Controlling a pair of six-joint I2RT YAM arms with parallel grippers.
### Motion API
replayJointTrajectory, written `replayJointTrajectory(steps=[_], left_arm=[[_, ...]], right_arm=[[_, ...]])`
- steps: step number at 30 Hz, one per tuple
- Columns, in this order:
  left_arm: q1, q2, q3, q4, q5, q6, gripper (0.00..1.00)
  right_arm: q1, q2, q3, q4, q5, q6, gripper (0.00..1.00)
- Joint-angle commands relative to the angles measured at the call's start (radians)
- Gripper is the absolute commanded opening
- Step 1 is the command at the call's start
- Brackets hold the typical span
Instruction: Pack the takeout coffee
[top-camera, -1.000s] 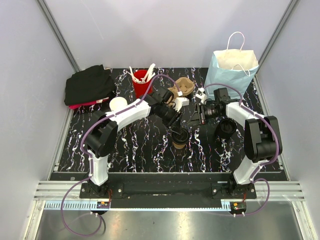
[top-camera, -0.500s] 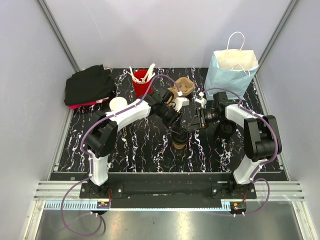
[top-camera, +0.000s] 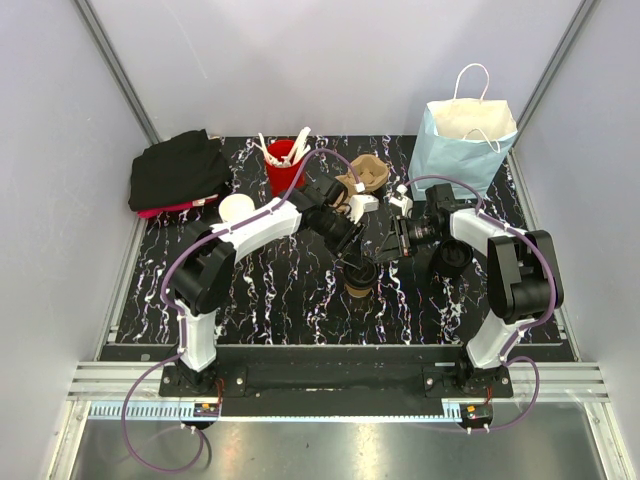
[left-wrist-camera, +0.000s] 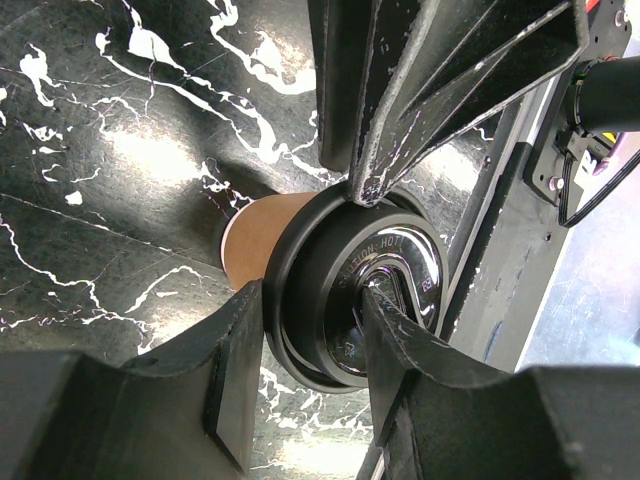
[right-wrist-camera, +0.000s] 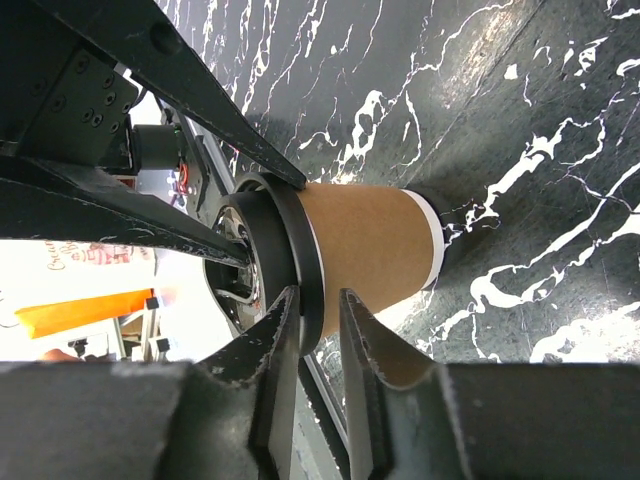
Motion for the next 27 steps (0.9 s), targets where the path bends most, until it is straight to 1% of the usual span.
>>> replayJointTrajectory(steps=[1, 9, 13, 15, 18, 21, 22, 25, 26, 27], left_arm=[[-0.018, 0.044, -0.026, -0.044, -0.149, 0.074, 0.23], [-0.023, 0.046, -0.019, -0.053, -0.168, 0.079, 0.22], [-0.026, 0.053, -0.013, -0.059, -0.175, 0.083, 0.21], [-0.027, 0.052, -0.013, -0.062, -0.181, 0.085, 0.21], [-0.026, 0.05, -0.013, -0.062, -0.183, 0.088, 0.21], [-0.026, 0.049, -0.015, -0.062, -0.183, 0.086, 0.21], [-0.027, 0.047, -0.013, -0.062, -0.183, 0.086, 0.21], [-0.026, 0.044, -0.012, -0.062, -0.174, 0.083, 0.21], [-0.024, 0.041, -0.012, -0.062, -0.166, 0.082, 0.21], [-0.024, 0.043, -0.01, -0.062, -0.165, 0.083, 0.21]], right_arm=[[0.027, 0.008, -0.011, 0.002, 0.049, -0.014, 0.26], [0.066, 0.042, -0.003, -0.006, 0.149, -0.01, 0.22], [0.083, 0.054, 0.015, -0.03, 0.19, -0.019, 0.23], [0.083, 0.057, 0.024, -0.041, 0.199, -0.028, 0.25], [0.084, 0.037, 0.043, -0.047, 0.218, -0.041, 0.26], [0.084, 0.008, 0.075, -0.06, 0.218, -0.045, 0.29], [0.083, -0.007, 0.087, -0.069, 0.216, -0.047, 0.35], [0.078, -0.036, 0.135, -0.092, 0.216, -0.053, 0.43], [0.074, -0.044, 0.146, -0.096, 0.216, -0.051, 0.49], [0.072, -0.05, 0.167, -0.103, 0.215, -0.05, 0.52]])
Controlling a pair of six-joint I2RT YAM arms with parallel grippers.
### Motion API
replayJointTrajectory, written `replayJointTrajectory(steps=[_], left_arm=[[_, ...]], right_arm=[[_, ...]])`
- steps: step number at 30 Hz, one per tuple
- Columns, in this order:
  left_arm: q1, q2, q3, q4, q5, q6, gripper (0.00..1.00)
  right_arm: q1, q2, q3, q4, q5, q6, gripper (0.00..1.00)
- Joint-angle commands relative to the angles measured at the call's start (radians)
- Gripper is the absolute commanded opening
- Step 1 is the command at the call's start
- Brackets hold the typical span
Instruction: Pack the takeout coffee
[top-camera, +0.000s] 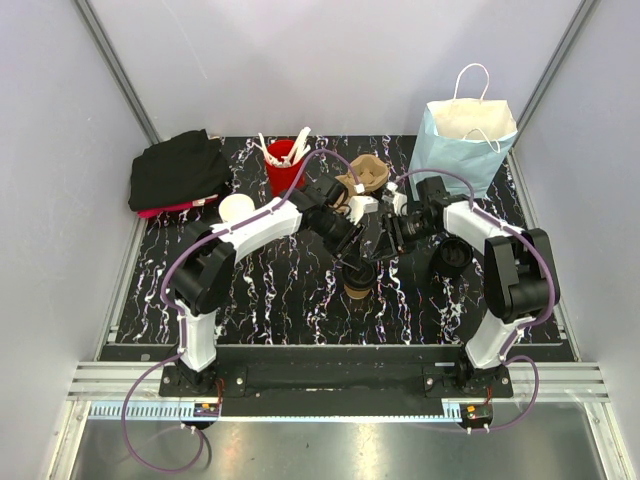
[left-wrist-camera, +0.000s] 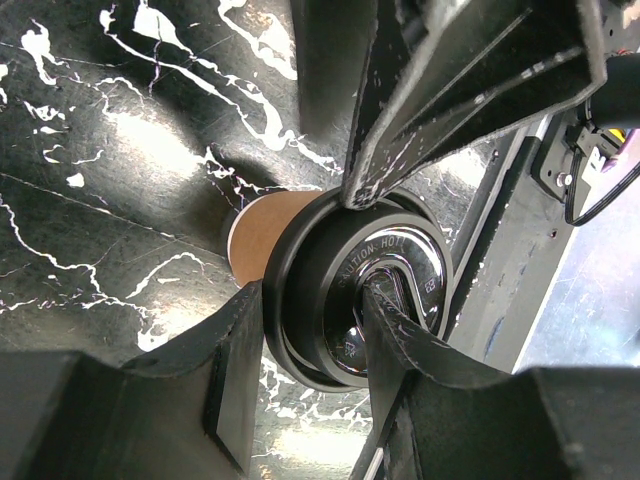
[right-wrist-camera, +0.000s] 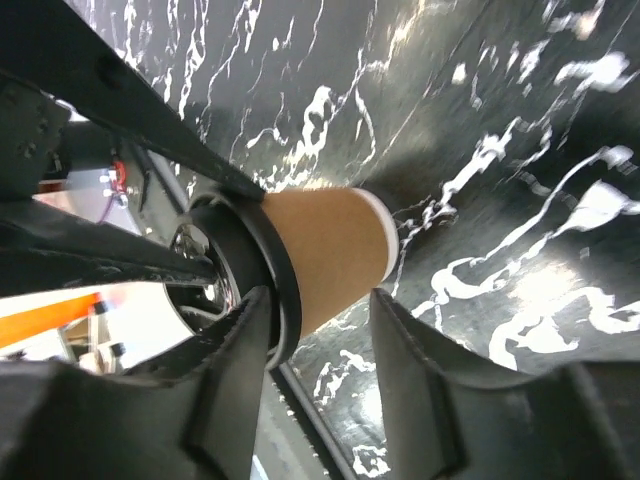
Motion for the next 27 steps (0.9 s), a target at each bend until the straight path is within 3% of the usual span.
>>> replayJointTrajectory(steps=[1, 5, 8, 9, 16, 27], left_arm=[[-0.019, 0.041, -0.014, -0.027, -0.137, 0.079, 0.21], [0.001, 0.037, 0.007, -0.032, -0.097, 0.077, 0.25], [0.008, 0.026, 0.036, -0.044, -0.08, 0.09, 0.36], [0.01, 0.02, 0.044, -0.05, -0.08, 0.094, 0.44], [0.019, 0.023, 0.099, -0.07, -0.055, 0.113, 0.69], [0.079, -0.062, 0.164, -0.093, 0.001, 0.139, 0.85]], right_arm=[[0.008, -0.076, 0.098, -0.009, 0.048, -0.026, 0.53], [0.006, -0.102, 0.131, -0.014, 0.032, -0.011, 0.59], [0.006, -0.107, 0.133, -0.014, 0.021, -0.005, 0.6], [0.006, -0.104, 0.13, -0.016, 0.025, -0.006, 0.61], [0.006, -0.11, 0.099, -0.031, 0.034, -0.032, 0.65], [0.008, -0.128, 0.052, -0.052, 0.022, -0.075, 0.67]])
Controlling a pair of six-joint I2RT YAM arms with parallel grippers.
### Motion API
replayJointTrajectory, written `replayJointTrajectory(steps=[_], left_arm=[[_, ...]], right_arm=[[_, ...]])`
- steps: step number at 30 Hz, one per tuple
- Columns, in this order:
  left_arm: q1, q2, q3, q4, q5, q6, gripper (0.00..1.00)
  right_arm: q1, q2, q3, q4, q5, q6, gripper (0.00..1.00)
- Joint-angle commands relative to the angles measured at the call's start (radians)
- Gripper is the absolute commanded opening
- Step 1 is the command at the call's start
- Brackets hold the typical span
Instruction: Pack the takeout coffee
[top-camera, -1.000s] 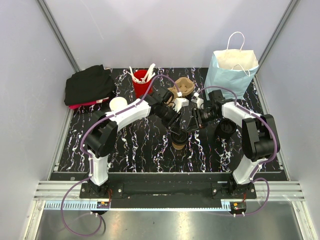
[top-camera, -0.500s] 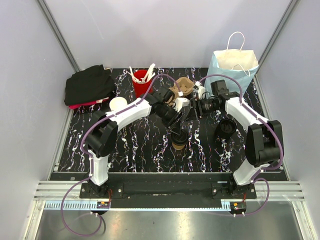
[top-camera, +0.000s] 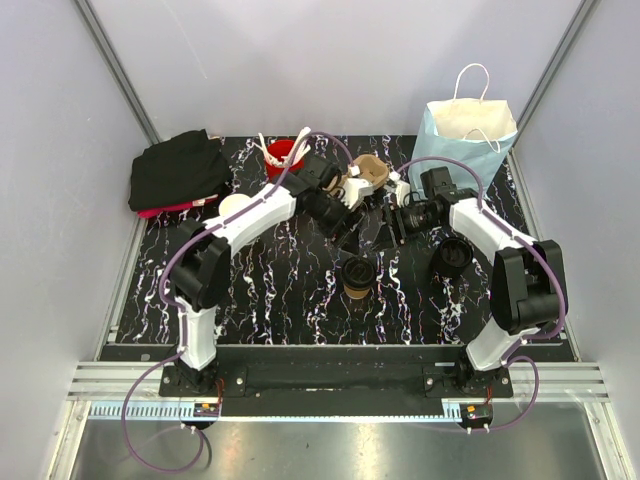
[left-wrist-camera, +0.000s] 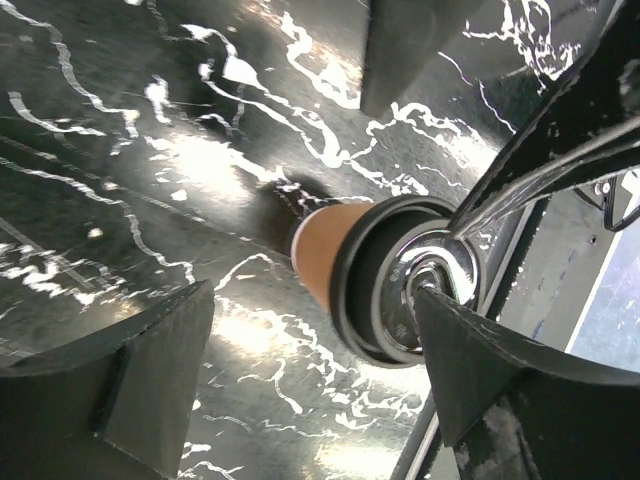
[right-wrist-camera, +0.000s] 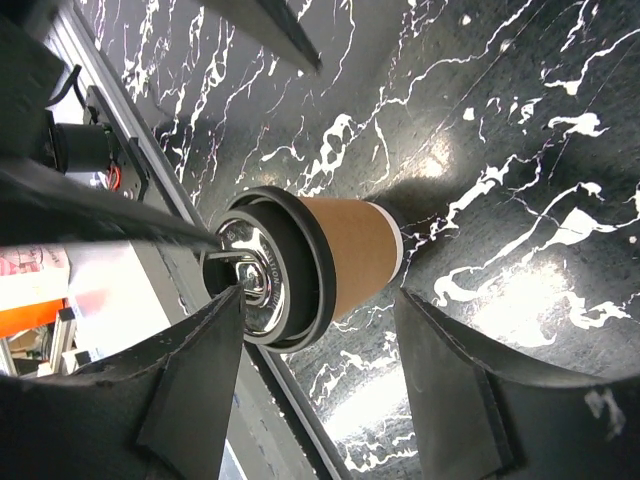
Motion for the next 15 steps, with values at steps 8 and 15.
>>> replayJointTrajectory(steps=[8, 15], left_arm=[[0.026, -0.167, -0.132, -0.02, 0.014, 0.085, 0.86], [0.026, -0.175, -0.207, 0.023, 0.035, 0.089, 0.86]], right_arm=[[0.035, -0.101, -0.05, -0.032, 0.007, -0.102, 0.68], [0.035, -0.144, -0.091, -0.084, -0.04, -0.219, 0.68]])
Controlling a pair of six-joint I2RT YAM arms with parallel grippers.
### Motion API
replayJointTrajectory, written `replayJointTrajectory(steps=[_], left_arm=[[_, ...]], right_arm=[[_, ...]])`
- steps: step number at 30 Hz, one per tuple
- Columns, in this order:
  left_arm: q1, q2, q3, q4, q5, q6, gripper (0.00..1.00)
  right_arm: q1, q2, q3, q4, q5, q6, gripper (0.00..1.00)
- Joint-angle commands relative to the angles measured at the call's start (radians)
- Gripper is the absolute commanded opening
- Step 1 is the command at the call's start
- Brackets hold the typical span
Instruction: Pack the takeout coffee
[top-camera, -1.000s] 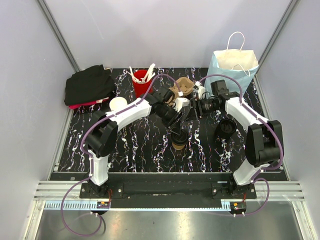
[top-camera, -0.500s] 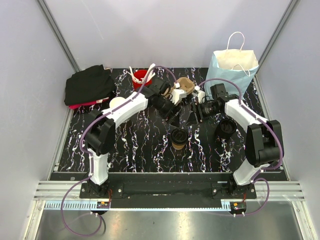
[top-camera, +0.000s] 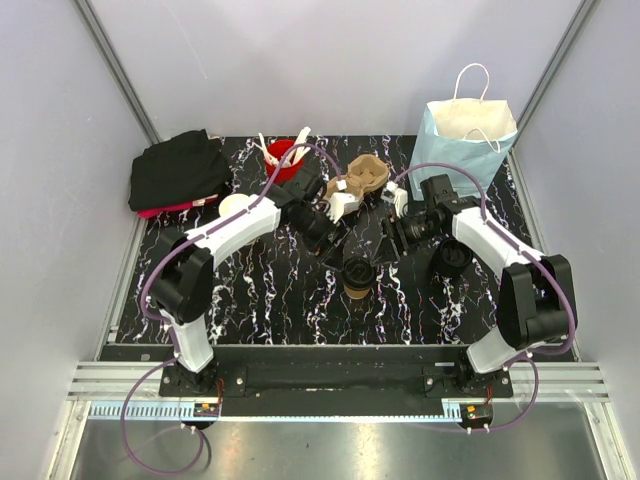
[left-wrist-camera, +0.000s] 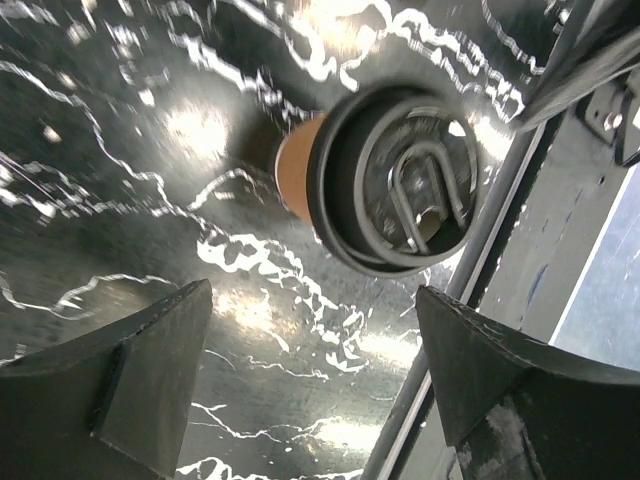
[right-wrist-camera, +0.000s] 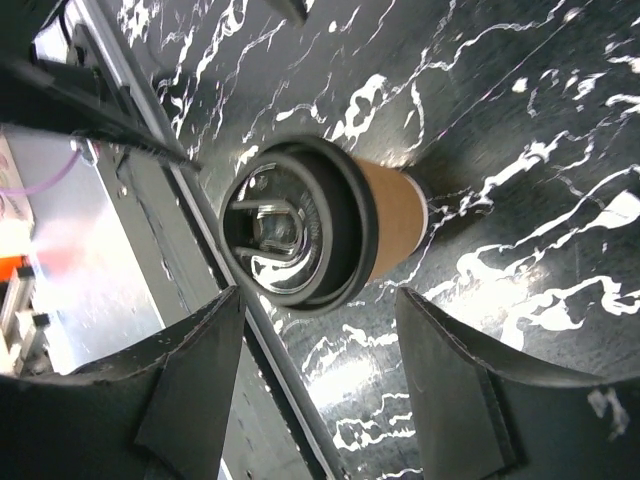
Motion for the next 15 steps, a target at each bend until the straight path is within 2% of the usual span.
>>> replayJointTrajectory(steps=[1, 8, 15], left_arm=[[-0.002, -0.011, -0.004, 0.04, 0.045, 0.024, 0.87], [-0.002, 0.043, 0.039, 0.039, 0.103, 0.008, 0.86], [-0.002, 0.07, 0.031, 0.046, 0.126, 0.001, 0.86]], right_arm=[[0.006, -0.052, -0.028, -0.063, -0.052, -0.114, 0.67], [0.006, -0.046, -0.051, -0.117, -0.095, -0.183, 0.63], [0.008, -0.021, -0.069, -0.131, -0.069, -0.22, 0.55]])
